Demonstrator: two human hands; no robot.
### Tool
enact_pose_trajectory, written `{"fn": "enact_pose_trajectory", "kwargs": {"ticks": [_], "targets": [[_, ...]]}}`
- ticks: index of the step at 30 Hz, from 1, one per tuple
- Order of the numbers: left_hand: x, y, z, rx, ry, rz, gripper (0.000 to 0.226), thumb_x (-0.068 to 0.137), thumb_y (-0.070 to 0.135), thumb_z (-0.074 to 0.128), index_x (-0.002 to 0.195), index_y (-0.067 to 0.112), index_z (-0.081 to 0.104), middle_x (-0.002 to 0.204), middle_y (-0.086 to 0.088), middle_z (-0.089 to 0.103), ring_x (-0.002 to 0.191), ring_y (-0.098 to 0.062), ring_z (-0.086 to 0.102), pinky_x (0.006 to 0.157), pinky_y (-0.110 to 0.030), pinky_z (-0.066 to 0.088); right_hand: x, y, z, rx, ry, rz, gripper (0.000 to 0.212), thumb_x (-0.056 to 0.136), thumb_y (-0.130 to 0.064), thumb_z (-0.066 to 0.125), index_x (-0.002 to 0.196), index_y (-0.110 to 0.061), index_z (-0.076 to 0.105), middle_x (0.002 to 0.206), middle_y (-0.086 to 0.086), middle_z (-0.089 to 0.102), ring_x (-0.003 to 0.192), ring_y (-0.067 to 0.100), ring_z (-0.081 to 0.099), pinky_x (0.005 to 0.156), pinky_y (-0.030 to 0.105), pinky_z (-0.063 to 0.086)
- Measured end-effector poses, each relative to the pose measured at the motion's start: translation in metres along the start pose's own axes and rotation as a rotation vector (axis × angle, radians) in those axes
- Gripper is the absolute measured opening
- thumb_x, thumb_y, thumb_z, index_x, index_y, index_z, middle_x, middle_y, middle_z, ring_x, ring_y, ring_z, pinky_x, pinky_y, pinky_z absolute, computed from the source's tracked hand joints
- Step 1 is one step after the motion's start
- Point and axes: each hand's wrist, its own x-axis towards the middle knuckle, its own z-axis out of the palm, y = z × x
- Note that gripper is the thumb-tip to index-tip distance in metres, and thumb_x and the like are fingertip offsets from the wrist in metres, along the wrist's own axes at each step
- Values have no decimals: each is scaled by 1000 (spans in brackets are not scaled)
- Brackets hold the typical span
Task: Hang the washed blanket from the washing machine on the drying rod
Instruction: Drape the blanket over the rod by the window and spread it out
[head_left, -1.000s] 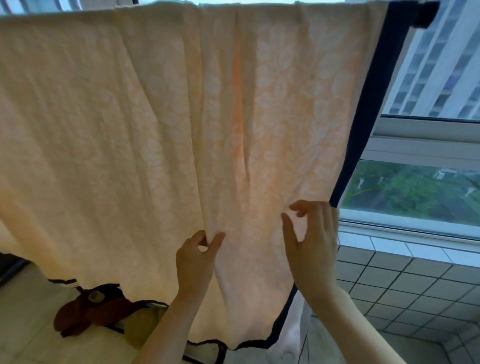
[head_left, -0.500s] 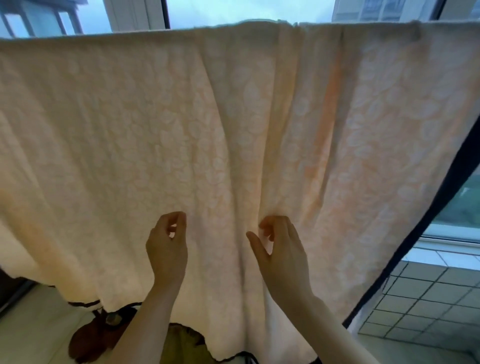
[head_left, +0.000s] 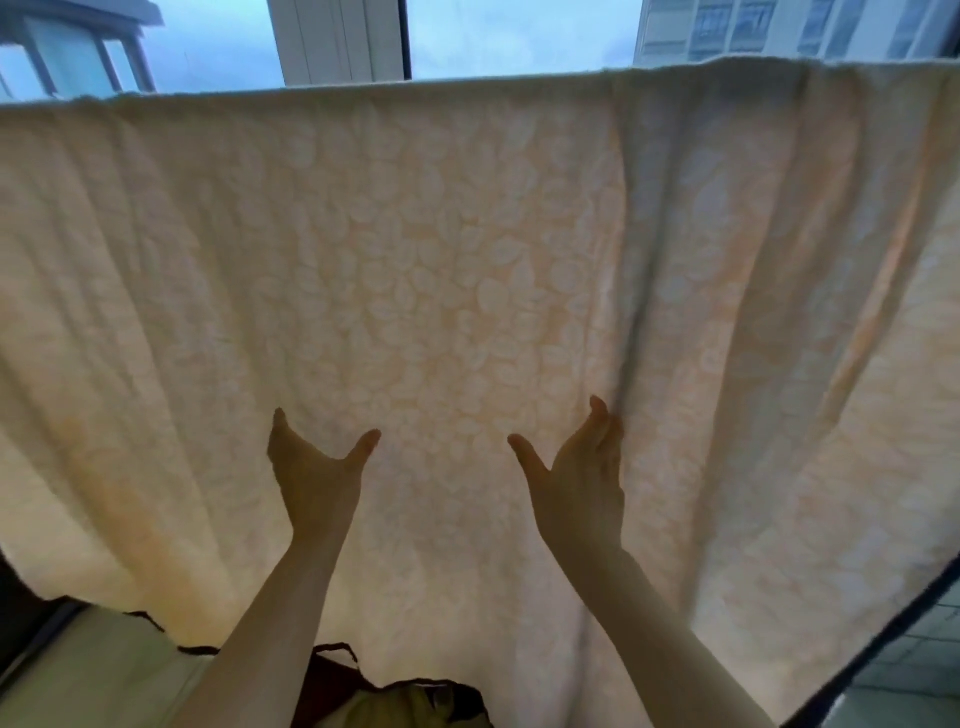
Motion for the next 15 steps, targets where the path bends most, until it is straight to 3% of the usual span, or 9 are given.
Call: {"fn": "enact_pose_trajectory", "kwargs": {"ticks": [3,7,10,13,15], "targets": [[11,0,9,38,-88,22,114,68,55,78,153,13,13,157,-8,23,144,-26,23,116,-41,24,11,-8,11,1,3,86,88,81,-65,54,143,-14,19,142,5,43,125,24,48,90,37,47],[30,6,26,94,-34,86,91,73,54,74,143,10,37,138,-11,48,126,-31,48,102,-46,43,31,-8,17,-98,55,74,58,85,-62,52,121,-17,44,108,-3,64,88,14,63,68,22,47],[40,16,37,100,-14,168,59,79,47,72,125,13,56,115,-3,65,106,-27,60,90,-45,50,45,-10,18,-198,41,7,33,94,-51,47,99,-19,52,72,-13,56,57,2,51,50,15,35],[44,27,44,98,0,263,27,86,34,68,105,15,69,96,0,72,92,-22,64,84,-40,51,55,-13,19,-295,42,-54,27,101,-38,41,87,-18,54,62,-11,50,53,5,51,50,23,47],[44,37,44,82,29,331,18,90,30,64,100,16,70,91,0,71,88,-21,63,80,-39,52,56,-13,19,-306,33,-85,26,101,-36,41,82,-20,50,62,-9,51,54,8,54,53,27,52]]}}
